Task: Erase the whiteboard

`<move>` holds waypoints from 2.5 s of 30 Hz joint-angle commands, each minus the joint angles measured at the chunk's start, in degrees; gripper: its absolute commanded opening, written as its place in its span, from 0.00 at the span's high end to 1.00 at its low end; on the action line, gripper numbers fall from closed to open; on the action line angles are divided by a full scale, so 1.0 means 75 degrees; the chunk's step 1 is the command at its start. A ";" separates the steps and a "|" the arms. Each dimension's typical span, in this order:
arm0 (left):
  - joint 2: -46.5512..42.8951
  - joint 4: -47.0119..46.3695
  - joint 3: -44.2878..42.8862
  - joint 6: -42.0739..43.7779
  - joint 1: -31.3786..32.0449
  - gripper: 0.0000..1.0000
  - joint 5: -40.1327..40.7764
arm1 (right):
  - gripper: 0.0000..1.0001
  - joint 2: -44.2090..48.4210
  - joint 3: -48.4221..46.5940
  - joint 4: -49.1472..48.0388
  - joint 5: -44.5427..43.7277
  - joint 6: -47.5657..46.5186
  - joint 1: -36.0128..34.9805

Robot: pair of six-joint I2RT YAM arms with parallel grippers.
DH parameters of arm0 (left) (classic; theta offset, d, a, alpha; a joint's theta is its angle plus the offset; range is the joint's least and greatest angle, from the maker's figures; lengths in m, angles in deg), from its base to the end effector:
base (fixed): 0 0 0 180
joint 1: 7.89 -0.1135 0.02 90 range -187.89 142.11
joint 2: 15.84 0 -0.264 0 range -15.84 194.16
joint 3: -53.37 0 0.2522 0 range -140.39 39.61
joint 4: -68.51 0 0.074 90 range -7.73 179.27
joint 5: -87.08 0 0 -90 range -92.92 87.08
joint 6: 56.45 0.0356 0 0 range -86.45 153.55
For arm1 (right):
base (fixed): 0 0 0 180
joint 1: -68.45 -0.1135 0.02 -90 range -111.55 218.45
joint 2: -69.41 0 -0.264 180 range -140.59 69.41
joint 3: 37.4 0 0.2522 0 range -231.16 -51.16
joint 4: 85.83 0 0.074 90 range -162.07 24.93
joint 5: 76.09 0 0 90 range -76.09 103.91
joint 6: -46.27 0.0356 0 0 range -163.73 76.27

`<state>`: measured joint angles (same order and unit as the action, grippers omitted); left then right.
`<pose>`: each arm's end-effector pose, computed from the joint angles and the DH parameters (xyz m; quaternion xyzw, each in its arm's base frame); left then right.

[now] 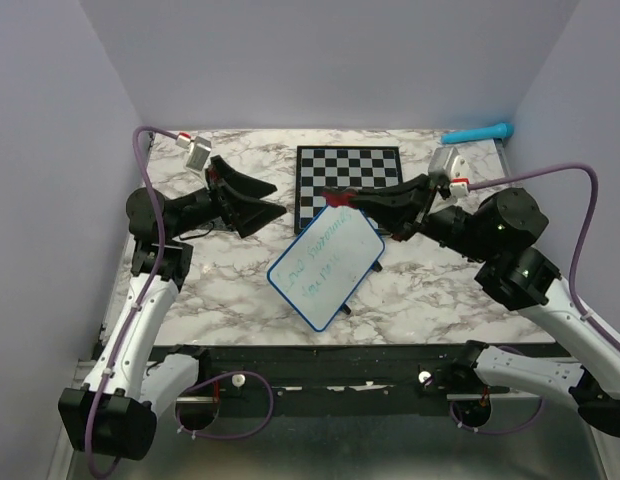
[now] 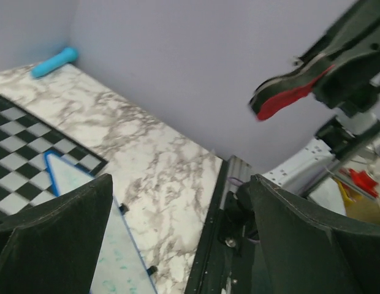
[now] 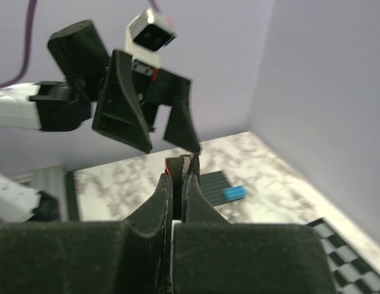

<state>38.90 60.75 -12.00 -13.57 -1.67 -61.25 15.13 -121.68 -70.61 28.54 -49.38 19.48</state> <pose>0.1989 -0.0522 0.4048 0.1918 0.6168 -0.5726 0.5049 0.1174 0.1486 0.4816 -0.3673 0.4916 0.3622 0.7016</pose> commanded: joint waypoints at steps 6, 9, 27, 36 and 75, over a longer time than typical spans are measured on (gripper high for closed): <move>0.0037 -0.2803 -0.0020 -0.0983 0.1877 0.15 -0.0029 | 0.99 -0.0134 0.0344 0.0206 0.2419 0.3118 0.0143; 0.0154 -0.3048 -0.0020 -0.1194 0.2030 0.22 -0.0028 | 0.99 -0.0075 0.0461 -0.0029 0.2584 0.3390 0.0143; -0.0092 -0.3482 0.0741 -0.1816 0.2804 0.27 0.0206 | 0.99 -0.0040 0.0379 -0.0123 0.2385 0.3753 0.0213; 0.0002 -0.3261 0.0519 -0.1886 0.2839 0.95 0.0230 | 0.95 0.0019 0.0614 -0.0031 0.2058 0.3731 0.0225; 0.2381 0.8283 -0.2857 0.2251 0.2921 1.00 0.1425 | 0.39 -0.2043 -0.0629 0.4612 -0.0649 -0.6208 -0.1322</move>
<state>55.71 121.62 -33.49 5.12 19.99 -51.52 1.25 -127.19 -31.79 28.61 -94.87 10.72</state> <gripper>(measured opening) 0.023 0.601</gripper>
